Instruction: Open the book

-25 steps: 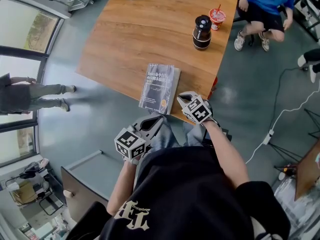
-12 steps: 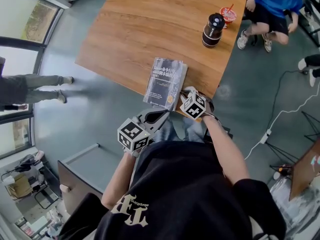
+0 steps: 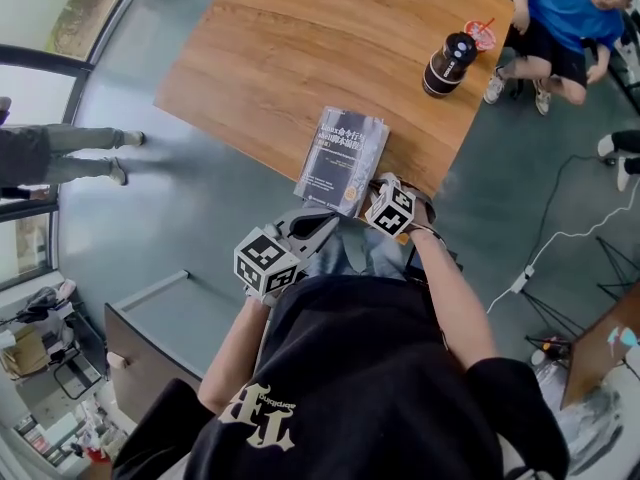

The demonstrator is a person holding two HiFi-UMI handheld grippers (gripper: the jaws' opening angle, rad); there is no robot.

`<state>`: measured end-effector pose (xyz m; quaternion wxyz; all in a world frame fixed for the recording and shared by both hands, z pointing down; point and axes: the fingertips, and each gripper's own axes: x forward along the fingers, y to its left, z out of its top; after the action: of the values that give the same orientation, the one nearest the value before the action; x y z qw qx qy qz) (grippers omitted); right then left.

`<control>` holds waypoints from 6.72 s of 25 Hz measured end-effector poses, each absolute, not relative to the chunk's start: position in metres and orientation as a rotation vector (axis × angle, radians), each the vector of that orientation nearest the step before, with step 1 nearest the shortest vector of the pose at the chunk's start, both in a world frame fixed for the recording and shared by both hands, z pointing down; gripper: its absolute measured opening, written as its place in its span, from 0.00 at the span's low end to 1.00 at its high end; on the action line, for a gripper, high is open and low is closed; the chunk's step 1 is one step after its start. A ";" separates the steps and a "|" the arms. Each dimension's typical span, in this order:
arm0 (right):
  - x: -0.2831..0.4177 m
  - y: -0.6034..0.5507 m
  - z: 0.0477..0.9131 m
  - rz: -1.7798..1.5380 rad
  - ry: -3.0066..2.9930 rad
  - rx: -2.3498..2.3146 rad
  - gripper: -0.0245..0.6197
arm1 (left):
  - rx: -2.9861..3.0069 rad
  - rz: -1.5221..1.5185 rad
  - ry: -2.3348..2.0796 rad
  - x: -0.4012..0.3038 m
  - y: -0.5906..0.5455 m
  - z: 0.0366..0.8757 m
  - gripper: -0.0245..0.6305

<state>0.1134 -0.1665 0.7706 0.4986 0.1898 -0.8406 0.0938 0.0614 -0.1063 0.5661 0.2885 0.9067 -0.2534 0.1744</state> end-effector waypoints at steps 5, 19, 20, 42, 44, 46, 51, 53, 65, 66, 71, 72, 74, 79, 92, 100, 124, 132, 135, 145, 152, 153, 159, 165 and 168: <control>0.113 -0.166 0.774 0.211 -1.994 0.410 0.05 | 2.417 0.443 -0.692 0.058 -0.107 0.566 0.05; 0.100 -0.174 0.741 0.531 -2.164 0.531 0.05 | 2.425 0.398 -0.712 0.051 -0.114 0.561 0.05; 0.100 -0.175 0.741 0.547 -2.172 0.543 0.05 | 2.426 0.397 -0.712 0.050 -0.115 0.561 0.05; 0.036 -0.207 0.696 0.835 -2.420 0.580 0.05 | 2.430 0.517 -0.440 0.104 -0.083 0.600 0.05; 0.030 -0.210 0.692 0.827 -2.426 0.570 0.05 | 2.427 0.622 -0.434 0.110 -0.079 0.623 0.05; 0.024 -0.213 0.690 0.820 -2.433 0.565 0.05 | 2.448 0.794 -0.434 0.112 -0.077 0.652 0.05; 0.016 -0.215 0.685 0.805 -2.430 0.554 0.05 | 2.401 1.080 -0.535 0.099 -0.098 0.720 0.05; 0.013 -0.217 0.682 0.791 -2.430 0.551 0.05 | 2.339 1.103 -0.606 0.088 -0.113 0.736 0.05; 0.017 -0.214 0.660 0.654 -2.414 0.512 0.05 | 2.228 1.083 -0.868 0.026 -0.163 0.728 0.05; 0.018 -0.210 0.662 0.645 -2.401 0.491 0.05 | 2.227 1.084 -0.870 0.023 -0.165 0.727 0.05; 0.027 -0.187 0.692 0.705 -2.275 0.390 0.05 | 2.214 1.053 -0.889 0.011 -0.173 0.724 0.05; 0.029 -0.185 0.700 0.724 -2.237 0.385 0.05 | 2.213 1.047 -0.891 0.008 -0.175 0.723 0.05; 0.033 -0.186 0.715 0.734 -2.173 0.402 0.05 | 2.208 1.038 -0.896 0.003 -0.176 0.721 0.05; 0.021 -0.212 0.721 0.785 -2.175 0.516 0.05 | 2.175 0.993 -0.899 -0.012 -0.178 0.719 0.05; -0.059 -0.248 0.739 0.822 -2.161 0.503 0.05 | 2.119 0.944 -0.861 -0.067 -0.193 0.730 0.05; -0.075 -0.254 0.764 0.941 -2.025 0.546 0.02 | 2.132 0.958 -0.790 -0.093 -0.211 0.735 0.05; -0.086 -0.232 0.777 1.213 -1.897 0.511 0.02 | 2.055 0.964 -0.470 -0.108 -0.250 0.802 0.05; -0.035 -0.326 0.774 1.672 -1.849 0.837 0.01 | 1.992 0.998 -0.425 -0.107 -0.252 0.803 0.04; -0.028 -0.361 0.771 1.752 -1.860 0.884 0.01 | 1.986 0.995 -0.410 -0.106 -0.251 0.803 0.04; -0.037 -0.365 0.770 1.925 -1.831 0.890 0.01 | 1.968 0.974 -0.399 -0.108 -0.253 0.803 0.04; -0.058 -0.315 0.770 1.969 -1.813 0.787 0.01 | 1.978 0.965 -0.405 -0.109 -0.253 0.804 0.04; -0.062 -0.306 0.770 1.975 -1.812 0.782 0.01 | 1.979 0.963 -0.407 -0.109 -0.254 0.804 0.04; -0.067 -0.283 0.770 1.955 -1.821 0.828 0.01 | 1.985 0.953 -0.415 -0.111 -0.254 0.803 0.04; -0.064 -0.274 0.767 1.982 -1.827 0.885 0.01 | 1.998 0.964 -0.436 -0.110 -0.251 0.802 0.04; -0.074 -0.254 0.766 2.042 -1.804 0.802 0.01 | 2.001 0.954 -0.451 -0.111 -0.251 0.802 0.04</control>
<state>-0.0745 -0.2542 0.7664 0.1501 0.2791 -0.6279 0.7108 -0.1106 -0.2512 0.8017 0.4257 0.8004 -0.1804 0.3816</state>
